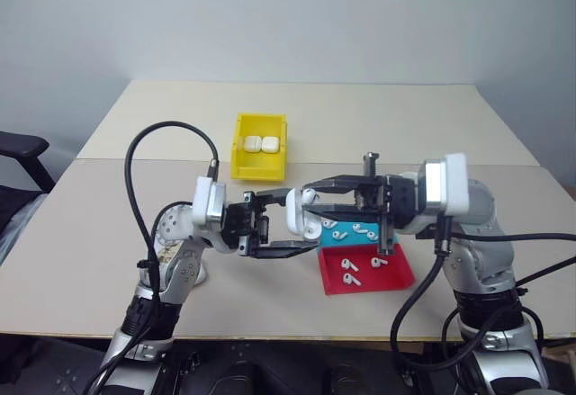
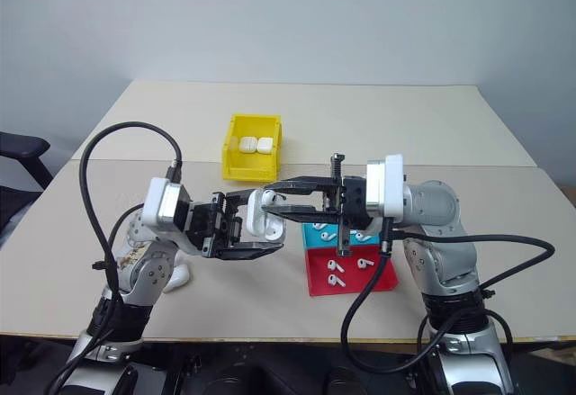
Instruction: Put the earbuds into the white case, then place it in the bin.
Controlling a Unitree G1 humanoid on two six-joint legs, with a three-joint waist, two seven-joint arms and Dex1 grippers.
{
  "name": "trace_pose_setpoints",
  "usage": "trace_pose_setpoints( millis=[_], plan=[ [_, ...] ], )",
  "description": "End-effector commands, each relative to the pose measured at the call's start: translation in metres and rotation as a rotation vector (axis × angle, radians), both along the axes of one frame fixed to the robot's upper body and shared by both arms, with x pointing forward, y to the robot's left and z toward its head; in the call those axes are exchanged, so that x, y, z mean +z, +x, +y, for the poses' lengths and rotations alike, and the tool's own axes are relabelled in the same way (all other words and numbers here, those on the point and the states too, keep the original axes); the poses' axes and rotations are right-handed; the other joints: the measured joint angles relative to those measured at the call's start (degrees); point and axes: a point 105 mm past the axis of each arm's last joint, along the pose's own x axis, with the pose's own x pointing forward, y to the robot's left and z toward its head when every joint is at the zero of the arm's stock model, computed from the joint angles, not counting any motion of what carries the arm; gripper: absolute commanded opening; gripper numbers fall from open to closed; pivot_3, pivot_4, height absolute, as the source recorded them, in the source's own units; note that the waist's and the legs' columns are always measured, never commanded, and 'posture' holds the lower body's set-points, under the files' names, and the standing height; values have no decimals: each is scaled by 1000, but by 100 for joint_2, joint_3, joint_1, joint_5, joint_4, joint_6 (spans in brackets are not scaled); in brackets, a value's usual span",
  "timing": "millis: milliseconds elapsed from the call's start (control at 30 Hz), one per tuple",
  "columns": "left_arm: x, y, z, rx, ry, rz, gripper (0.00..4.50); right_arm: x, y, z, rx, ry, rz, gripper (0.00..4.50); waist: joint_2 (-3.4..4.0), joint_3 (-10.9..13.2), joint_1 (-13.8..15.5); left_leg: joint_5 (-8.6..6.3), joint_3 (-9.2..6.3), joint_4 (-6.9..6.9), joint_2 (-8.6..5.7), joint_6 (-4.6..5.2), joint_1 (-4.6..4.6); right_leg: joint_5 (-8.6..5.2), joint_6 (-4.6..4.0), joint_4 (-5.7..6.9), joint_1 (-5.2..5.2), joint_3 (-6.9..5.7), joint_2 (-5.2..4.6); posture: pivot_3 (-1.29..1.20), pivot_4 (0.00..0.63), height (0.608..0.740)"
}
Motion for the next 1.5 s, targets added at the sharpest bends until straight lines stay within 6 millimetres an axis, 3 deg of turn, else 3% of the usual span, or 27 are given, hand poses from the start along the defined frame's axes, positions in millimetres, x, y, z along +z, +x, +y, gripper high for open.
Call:
trace_pose_setpoints(
  millis=[33, 67, 300, 433, 533, 700, 933, 1200, 1500],
  plan=[
    [7, -4, -1, -6, -13, -47, 2793, -5, -2, 0, -11, -35, -33, 1911, 0, 0, 1, 0, 0, 0, 0, 0, 0, 0, 0, 0, 0, 0, 0, 0, 150, 740],
    [7, -4, -2, -5, -12, -46, 2793, -7, -1, 0, -19, -41, -35, 2270, 0, 0, 1, 0, 0, 0, 0, 0, 0, 0, 0, -1, 0, 0, 0, 0, 150, 740],
    [3, 0, 0, 17, -6, -38, 2793, -12, -2, -1, -19, -78, -49, 2270, 0, 0, 1, 0, 0, 0, 0, 0, 0, 0, 0, 0, 0, 0, 0, 0, 150, 740],
    [-14, 6, 11, 85, 80, -48, 2793, -5, -2, -12, -45, -108, -47, 2270, 0, 0, 2, 0, 1, 0, 0, 0, 0, 0, 0, -1, 0, 0, 0, 0, 150, 740],
    [-32, 7, 26, 124, 183, -69, 2793, -2, 9, -25, -130, -228, 4, 2270, 0, 0, -7, 0, 2, -2, 1, 0, 1, 0, -1, -1, -2, 0, 0, 0, 150, 740],
    [-51, 1, 56, 224, 271, -44, 2793, -18, 47, -58, -365, -639, -35, 2270, 3, 2, -29, -1, 6, -10, 4, 1, 0, -1, -2, -4, -12, 3, 0, 0, 150, 740],
    [-55, -7, 58, 285, 266, -19, 2793, -53, 88, -68, -407, -1076, -69, 2270, 4, 3, -90, -1, 10, -12, 5, 1, -1, -1, -2, -4, -16, 6, -1, 0, 150, 740],
    [-59, -11, 55, 314, 262, -9, 2793, -82, 119, -59, -419, -1206, -29, 2270, 5, 4, -124, 1, 20, -14, 4, -1, -7, -1, -3, -4, -20, 5, -2, 0, 150, 740],
    [-62, -11, 51, 314, 257, -2, 2793, -104, 129, -60, -462, -1286, 7, 2270, 7, 4, -131, 2, 23, -14, 6, -3, -6, 0, -3, 2, -22, 5, -3, 0, 150, 740]
  ],
)
